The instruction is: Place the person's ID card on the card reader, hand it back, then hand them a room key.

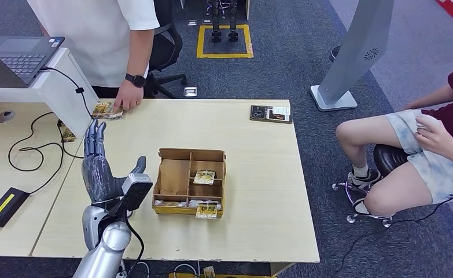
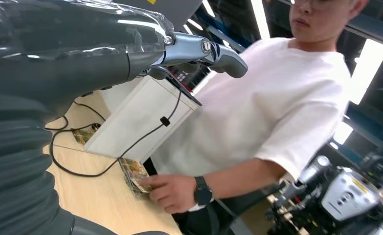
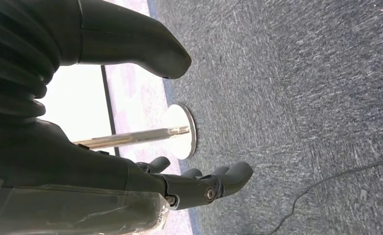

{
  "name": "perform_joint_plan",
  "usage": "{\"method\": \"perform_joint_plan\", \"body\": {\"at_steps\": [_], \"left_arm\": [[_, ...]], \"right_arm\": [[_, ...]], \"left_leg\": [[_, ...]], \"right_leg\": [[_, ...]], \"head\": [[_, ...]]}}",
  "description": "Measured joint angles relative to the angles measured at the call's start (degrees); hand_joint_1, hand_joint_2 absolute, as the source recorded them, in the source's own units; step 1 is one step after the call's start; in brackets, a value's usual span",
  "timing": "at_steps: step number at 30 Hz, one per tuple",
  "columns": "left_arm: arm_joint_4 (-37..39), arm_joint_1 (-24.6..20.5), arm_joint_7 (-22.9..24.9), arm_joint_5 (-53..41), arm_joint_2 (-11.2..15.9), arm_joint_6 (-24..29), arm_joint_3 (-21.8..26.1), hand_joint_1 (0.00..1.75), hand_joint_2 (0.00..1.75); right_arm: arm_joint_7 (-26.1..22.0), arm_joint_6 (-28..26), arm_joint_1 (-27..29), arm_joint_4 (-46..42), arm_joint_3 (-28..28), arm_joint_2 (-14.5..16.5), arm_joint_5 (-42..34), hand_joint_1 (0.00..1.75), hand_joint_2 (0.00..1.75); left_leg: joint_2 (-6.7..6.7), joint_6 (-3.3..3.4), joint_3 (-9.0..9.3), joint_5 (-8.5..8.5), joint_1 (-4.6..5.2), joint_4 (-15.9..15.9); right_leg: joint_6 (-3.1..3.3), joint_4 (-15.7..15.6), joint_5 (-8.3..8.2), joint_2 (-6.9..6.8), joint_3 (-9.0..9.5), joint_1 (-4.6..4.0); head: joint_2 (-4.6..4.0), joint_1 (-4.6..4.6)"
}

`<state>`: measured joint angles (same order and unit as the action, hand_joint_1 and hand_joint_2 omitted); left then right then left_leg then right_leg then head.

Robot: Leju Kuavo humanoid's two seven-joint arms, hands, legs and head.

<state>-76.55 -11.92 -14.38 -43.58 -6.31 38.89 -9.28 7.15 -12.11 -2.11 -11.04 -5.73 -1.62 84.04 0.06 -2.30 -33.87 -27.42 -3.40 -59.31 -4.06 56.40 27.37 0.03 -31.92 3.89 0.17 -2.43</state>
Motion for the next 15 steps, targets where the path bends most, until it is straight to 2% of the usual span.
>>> {"method": "perform_joint_plan", "body": {"at_steps": [7, 15], "left_arm": [[-4.8, 7.0, -5.5, 2.6, 7.4, -1.2, -6.5, 0.00, 1.75], [-8.9, 12.1, -9.9, 4.4, 12.4, -3.2, -9.1, 0.00, 1.75]], "right_arm": [[-0.5, -0.5, 0.2, 0.0, 0.0, -0.3, -0.2, 0.00, 1.75], [-1.2, -0.7, 0.3, 0.0, -0.2, -0.7, -0.4, 0.00, 1.75]], "left_leg": [[0.01, 0.05, -0.02, -0.05, 0.01, 0.0], [0.02, 0.05, -0.02, -0.04, 0.00, 0.0]], "right_leg": [[0.00, 0.0, 0.04, -0.02, -0.04, 0.00], [0.00, 0.0, 0.04, -0.01, -0.04, 0.00]], "head": [[0.00, 0.00], [0.00, 0.01]]}}
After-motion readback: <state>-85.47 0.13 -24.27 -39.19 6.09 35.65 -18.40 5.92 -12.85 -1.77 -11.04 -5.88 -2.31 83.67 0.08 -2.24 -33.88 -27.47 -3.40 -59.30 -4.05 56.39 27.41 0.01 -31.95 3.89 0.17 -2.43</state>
